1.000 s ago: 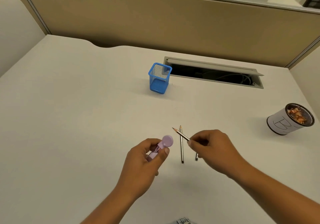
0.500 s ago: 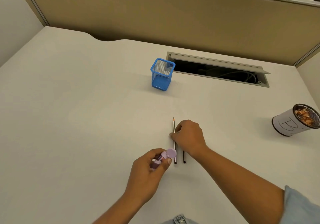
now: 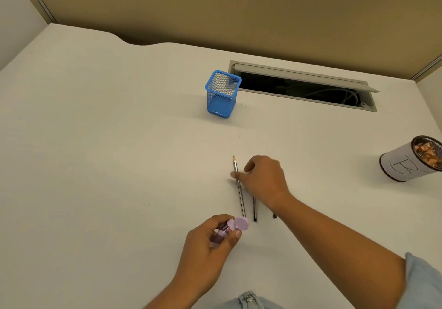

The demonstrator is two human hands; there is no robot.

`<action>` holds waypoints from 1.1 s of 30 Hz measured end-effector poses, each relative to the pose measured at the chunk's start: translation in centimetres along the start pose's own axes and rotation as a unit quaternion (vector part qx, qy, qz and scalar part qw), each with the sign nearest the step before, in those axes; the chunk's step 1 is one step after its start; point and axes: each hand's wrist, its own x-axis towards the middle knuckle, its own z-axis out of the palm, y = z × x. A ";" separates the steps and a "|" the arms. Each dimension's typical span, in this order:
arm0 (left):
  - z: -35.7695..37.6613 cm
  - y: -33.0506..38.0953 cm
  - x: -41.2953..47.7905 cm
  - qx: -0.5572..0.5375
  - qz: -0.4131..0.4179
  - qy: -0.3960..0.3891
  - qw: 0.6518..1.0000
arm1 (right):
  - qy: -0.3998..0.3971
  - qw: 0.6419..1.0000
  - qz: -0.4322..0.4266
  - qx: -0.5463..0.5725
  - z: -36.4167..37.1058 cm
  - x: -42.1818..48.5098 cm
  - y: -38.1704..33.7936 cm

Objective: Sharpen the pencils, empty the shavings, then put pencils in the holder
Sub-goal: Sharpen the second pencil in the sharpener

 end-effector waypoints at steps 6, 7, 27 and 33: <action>-0.3 0.2 0.0 -0.013 0.000 0.012 1.000 | 0.044 0.999 -0.008 -0.017 -3.0 0.2 1.3; -0.4 0.2 0.0 -0.015 -0.005 0.014 1.000 | 0.022 0.999 -0.007 -0.043 -2.9 0.0 1.7; -3.8 6.8 -2.7 0.049 0.132 0.049 0.989 | 0.003 0.980 -0.171 0.104 -11.6 -7.7 -1.8; -5.1 10.5 -4.3 0.031 0.253 0.054 0.965 | 0.009 0.948 -0.316 0.043 -17.1 -15.0 -2.3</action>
